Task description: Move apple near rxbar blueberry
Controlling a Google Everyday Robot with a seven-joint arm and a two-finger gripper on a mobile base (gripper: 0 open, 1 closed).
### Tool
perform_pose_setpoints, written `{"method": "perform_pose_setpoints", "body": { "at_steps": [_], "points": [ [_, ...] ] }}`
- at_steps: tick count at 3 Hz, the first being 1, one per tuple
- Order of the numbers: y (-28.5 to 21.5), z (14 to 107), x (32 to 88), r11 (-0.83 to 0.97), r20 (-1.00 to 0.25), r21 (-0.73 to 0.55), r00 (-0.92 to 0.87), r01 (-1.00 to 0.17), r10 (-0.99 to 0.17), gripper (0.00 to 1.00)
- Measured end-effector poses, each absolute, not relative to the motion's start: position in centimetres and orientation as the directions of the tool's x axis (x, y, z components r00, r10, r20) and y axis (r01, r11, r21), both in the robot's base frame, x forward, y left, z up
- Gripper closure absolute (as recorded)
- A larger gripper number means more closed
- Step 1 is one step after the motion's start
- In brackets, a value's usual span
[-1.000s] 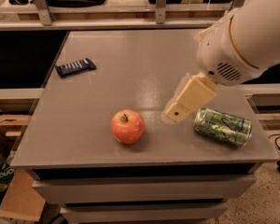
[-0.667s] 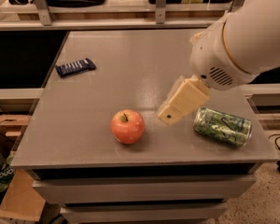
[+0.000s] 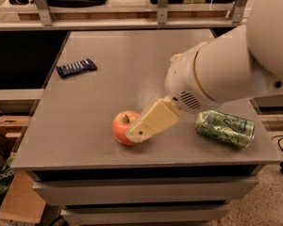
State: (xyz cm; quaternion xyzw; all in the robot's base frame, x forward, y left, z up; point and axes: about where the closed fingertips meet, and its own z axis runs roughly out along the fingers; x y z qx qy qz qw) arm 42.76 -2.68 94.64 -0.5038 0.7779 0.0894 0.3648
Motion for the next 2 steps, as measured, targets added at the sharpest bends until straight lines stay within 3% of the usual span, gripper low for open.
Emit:
{"method": "perform_pose_setpoints", "body": {
  "at_steps": [2],
  "points": [
    [-1.5,90.2,42.5,0.538,-0.73,-0.135,-0.283,-0.832,-0.621,0.0]
  ]
}}
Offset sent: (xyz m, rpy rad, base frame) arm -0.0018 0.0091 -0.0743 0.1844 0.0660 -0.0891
